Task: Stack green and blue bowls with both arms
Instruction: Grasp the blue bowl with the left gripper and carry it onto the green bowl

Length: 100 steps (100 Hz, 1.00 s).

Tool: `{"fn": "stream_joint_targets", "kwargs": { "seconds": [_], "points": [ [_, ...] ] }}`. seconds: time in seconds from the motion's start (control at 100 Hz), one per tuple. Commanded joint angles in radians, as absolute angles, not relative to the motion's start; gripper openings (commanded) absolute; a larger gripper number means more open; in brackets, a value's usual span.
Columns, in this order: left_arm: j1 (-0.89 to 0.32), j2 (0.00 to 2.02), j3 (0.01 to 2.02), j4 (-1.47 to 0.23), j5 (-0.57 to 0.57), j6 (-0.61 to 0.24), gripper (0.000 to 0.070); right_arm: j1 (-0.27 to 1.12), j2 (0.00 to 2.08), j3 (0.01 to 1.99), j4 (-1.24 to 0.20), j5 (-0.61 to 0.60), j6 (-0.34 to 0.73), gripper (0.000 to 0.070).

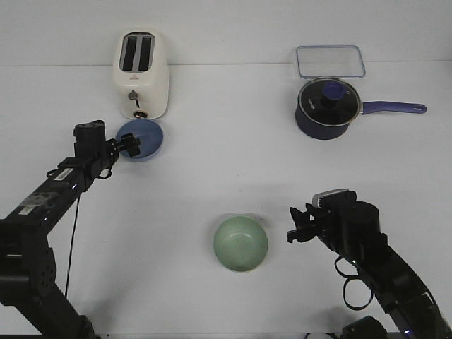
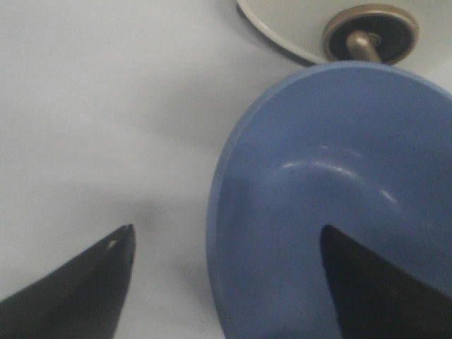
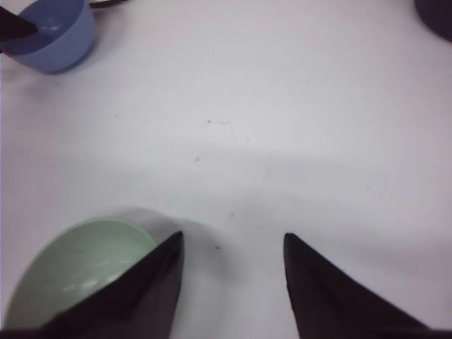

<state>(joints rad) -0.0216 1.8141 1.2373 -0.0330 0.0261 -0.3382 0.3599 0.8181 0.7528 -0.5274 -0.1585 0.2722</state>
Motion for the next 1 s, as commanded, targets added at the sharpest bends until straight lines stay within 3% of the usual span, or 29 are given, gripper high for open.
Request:
{"fn": "stream_joint_targets", "kwargs": {
  "seconds": [0.0, 0.08, 0.29, 0.58, 0.8, 0.99],
  "points": [
    [-0.018, 1.840, 1.269, -0.027, 0.031, -0.326, 0.0229, 0.364, 0.826, 0.768, -0.530, -0.142, 0.253, 0.0287],
    [-0.018, 1.841, 1.271, -0.020, 0.045, -0.325, 0.0001, 0.361, 0.826, 0.766, -0.537, -0.099, 0.235, 0.0287],
    [-0.018, 1.786, 1.271, -0.088, 0.131, -0.325, 0.0013, 0.310, 0.826, 0.741, -0.546, 0.053, 0.225, 0.0285],
    [-0.079, 1.546, 1.248, -0.293, 0.334, -0.275, 0.0014, 0.217, 0.826, 0.618, -0.482, 0.021, 0.219, 0.0284],
    [-0.306, 1.378, 1.142, -0.312, 0.386, -0.258, 0.0014, 0.210, 0.826, 0.607, -0.472, -0.031, 0.220, 0.0284],
    [-0.542, 1.380, 1.075, -0.295, 0.381, -0.254, 0.0013, 0.210, 0.826, 0.607, -0.466, -0.048, 0.220, 0.0284]
  ]
}}
